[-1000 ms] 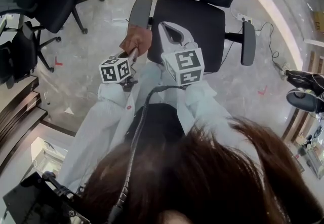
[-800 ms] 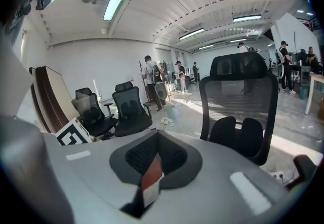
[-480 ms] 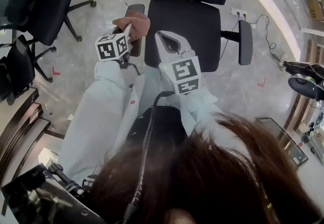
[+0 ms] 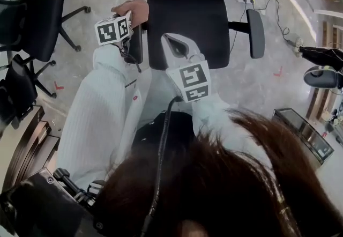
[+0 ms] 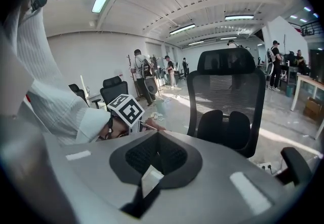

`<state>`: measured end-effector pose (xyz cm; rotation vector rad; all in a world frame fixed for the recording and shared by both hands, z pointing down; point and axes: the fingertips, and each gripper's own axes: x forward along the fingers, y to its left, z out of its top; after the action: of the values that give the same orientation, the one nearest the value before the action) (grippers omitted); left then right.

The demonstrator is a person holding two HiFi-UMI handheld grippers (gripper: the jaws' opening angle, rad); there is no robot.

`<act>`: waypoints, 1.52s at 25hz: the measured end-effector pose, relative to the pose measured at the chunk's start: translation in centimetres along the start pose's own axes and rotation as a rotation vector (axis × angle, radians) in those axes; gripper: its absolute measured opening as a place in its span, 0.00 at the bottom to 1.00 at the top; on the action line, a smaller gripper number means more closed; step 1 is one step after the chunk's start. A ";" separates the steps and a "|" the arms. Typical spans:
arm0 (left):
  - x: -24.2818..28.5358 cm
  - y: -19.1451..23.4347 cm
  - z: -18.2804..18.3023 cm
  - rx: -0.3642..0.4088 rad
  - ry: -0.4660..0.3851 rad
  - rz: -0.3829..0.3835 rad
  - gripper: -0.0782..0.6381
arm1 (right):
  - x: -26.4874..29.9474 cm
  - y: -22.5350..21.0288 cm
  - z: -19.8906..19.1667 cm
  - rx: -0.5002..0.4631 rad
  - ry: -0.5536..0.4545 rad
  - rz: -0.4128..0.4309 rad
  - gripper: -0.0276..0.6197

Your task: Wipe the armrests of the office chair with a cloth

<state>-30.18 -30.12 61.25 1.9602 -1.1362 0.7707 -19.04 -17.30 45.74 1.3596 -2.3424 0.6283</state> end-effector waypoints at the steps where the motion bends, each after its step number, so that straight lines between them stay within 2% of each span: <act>1: -0.2 0.0 -0.7 -0.007 0.012 -0.001 0.16 | -0.1 0.0 0.1 0.000 -0.001 0.001 0.04; 8: -3.9 -1.0 -5.2 -0.069 0.033 -0.024 0.16 | -0.8 1.1 0.7 0.000 -0.022 0.027 0.04; 16: -10.0 -2.8 -11.6 -0.133 -0.009 -0.041 0.16 | -2.7 4.8 0.4 -0.022 -0.047 0.077 0.04; 19: -12.4 -3.8 -13.6 -0.134 -0.016 -0.036 0.16 | -3.6 6.4 0.5 -0.028 -0.060 0.098 0.04; 29: -13.8 -4.2 -17.5 -0.201 -0.003 -0.020 0.16 | -2.2 7.1 1.1 -0.038 -0.074 0.134 0.04; 33: -14.0 -4.5 -18.5 -0.196 0.024 -0.023 0.16 | -2.4 6.5 1.4 -0.024 -0.078 0.125 0.04; 38: -13.8 -4.3 -17.4 -0.158 0.021 -0.020 0.16 | -2.7 5.9 0.7 -0.013 -0.074 0.108 0.04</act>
<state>-34.64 -8.06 58.88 1.8256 -1.1280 0.6687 -23.05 -13.13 42.66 1.2784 -2.4883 0.6012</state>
